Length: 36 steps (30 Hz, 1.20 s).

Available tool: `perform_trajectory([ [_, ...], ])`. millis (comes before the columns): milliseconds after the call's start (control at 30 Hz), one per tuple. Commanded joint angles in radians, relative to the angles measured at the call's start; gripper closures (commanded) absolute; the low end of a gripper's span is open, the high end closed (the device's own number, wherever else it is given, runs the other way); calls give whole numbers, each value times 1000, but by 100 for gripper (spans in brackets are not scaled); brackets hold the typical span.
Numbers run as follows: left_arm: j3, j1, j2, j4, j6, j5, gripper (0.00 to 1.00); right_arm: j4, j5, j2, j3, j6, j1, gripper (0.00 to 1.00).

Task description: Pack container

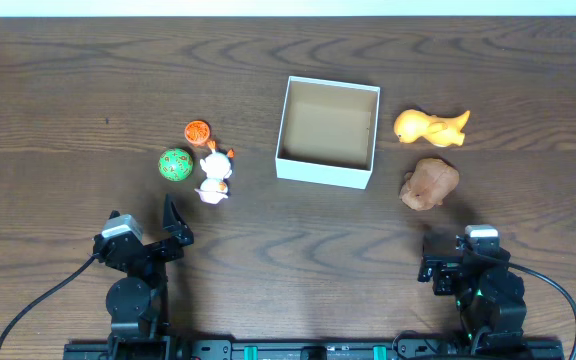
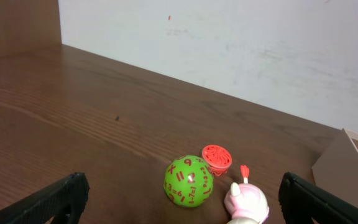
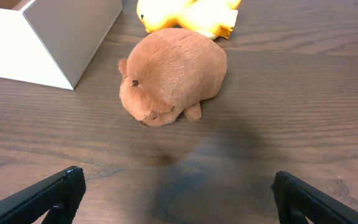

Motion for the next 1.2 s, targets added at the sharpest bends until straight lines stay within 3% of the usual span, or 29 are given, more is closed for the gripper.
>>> perform_trajectory([
  [0,-29,3,2,-23,-10,-5,2,-1,6,-9,-3,-11,-5,1],
  [133,-28,3,2,-23,-10,18,2,3,-9,-9,-3,-2,-5,1],
  [400,-18,3,2,-31,-13,229,2,40,-140,-9,-3,2,-5,1],
  [633,45,3,56,-97,-37,232,2,167,-335,-7,1,88,-5,1],
  [900,362,4,389,-237,-35,193,2,166,-325,148,155,59,-5,1],
  [1167,784,5,790,-422,-18,193,2,38,-230,595,519,-33,-5,1],
])
